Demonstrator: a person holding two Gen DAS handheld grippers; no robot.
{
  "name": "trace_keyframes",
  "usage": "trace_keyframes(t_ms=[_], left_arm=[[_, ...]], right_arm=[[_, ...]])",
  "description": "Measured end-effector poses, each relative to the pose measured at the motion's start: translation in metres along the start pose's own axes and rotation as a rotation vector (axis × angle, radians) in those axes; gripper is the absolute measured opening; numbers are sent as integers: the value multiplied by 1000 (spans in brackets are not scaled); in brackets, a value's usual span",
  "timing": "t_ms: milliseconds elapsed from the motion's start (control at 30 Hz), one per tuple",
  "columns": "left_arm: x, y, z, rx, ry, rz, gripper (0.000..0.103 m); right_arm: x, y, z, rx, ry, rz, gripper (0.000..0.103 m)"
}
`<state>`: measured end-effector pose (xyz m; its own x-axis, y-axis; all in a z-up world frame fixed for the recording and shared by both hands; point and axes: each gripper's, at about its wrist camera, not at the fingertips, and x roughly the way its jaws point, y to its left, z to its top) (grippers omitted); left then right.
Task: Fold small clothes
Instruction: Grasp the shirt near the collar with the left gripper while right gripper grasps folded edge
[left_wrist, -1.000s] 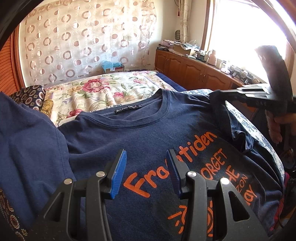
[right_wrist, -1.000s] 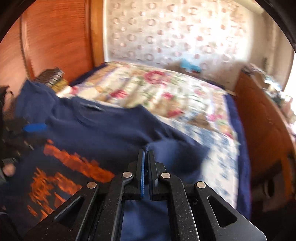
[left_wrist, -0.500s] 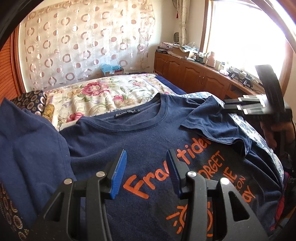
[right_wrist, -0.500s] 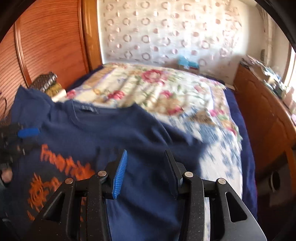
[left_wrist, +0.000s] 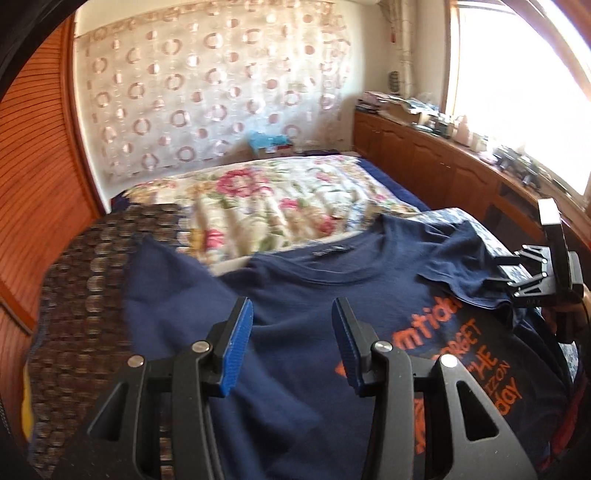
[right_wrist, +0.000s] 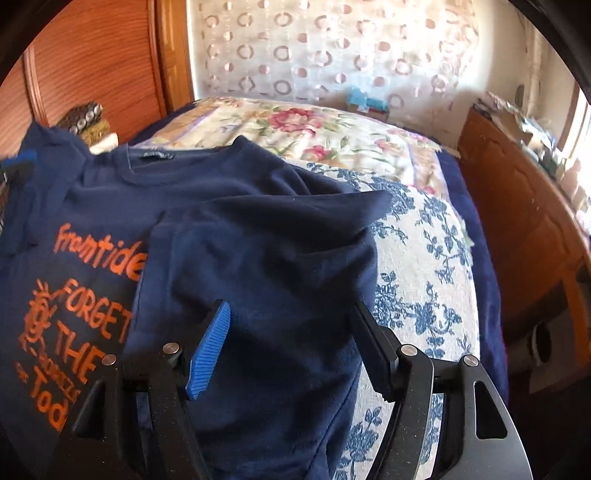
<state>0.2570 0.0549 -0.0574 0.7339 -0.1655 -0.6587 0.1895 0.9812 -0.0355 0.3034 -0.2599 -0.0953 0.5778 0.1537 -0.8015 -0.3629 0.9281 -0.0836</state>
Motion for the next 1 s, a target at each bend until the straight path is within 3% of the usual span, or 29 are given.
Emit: trace_keyframes(t_ms=[367, 533, 733, 1000], left_arm=[[7, 76, 11, -96, 116, 88, 43], [11, 77, 14, -82, 131, 139, 43], [-6, 70, 14, -62, 74, 164, 43], [9, 95, 9, -111, 122, 178, 43]], right_arm=[[8, -10, 1, 27, -24, -18, 69], [8, -12, 2, 36, -26, -5, 69], [8, -11, 2, 37, -25, -4, 70], [8, -12, 2, 37, -25, -4, 70]])
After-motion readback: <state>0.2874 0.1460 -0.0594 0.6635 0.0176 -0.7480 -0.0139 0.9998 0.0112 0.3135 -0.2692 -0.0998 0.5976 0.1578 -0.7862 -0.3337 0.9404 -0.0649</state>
